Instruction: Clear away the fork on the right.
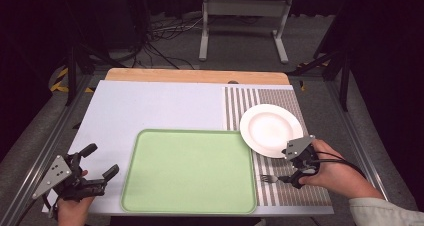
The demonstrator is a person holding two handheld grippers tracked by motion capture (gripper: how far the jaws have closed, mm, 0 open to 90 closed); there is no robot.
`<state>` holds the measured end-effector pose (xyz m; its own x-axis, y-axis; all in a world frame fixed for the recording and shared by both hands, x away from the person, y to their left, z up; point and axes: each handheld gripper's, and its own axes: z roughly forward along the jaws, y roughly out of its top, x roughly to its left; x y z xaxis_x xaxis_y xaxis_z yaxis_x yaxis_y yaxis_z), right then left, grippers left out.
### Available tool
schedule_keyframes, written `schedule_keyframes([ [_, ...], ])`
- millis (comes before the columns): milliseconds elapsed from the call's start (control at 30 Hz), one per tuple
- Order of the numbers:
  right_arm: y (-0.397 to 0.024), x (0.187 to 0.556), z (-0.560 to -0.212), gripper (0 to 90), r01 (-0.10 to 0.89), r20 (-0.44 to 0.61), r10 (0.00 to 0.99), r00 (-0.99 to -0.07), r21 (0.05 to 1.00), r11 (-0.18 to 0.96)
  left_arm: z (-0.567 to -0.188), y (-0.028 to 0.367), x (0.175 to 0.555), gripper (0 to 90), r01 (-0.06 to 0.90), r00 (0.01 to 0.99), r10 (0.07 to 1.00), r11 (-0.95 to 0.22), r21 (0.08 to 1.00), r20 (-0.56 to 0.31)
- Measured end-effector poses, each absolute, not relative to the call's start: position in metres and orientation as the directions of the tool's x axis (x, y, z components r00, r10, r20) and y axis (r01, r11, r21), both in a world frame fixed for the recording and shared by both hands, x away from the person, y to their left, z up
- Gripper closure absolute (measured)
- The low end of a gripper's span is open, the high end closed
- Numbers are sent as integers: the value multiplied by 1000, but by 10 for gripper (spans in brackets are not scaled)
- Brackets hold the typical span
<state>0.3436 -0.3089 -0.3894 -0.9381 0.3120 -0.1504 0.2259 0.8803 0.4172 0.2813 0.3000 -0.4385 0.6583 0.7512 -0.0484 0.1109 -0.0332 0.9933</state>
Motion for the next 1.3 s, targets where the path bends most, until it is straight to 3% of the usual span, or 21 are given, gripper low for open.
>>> schedule_keyframes([
  [467, -303, 341, -400, 203, 225, -76, 253, -964, 266, 937, -438, 299, 281, 3, 108, 661, 750, -38, 993, -43],
  [600, -302, 341, -401, 319, 237, -46, 252, -967, 215, 947, -438, 300, 281, 3, 107, 660, 750, -36, 994, -44],
  [1067, -289, 353, -409, 700, 50, -52, 48, -997, -35, 998, -438, 299, 281, 3, 112, 661, 749, -44, 993, -41],
  [1300, -284, 357, -412, 784, -9, -40, -13, -999, -89, 996, -438, 299, 281, 3, 111, 663, 747, -42, 993, -42],
])
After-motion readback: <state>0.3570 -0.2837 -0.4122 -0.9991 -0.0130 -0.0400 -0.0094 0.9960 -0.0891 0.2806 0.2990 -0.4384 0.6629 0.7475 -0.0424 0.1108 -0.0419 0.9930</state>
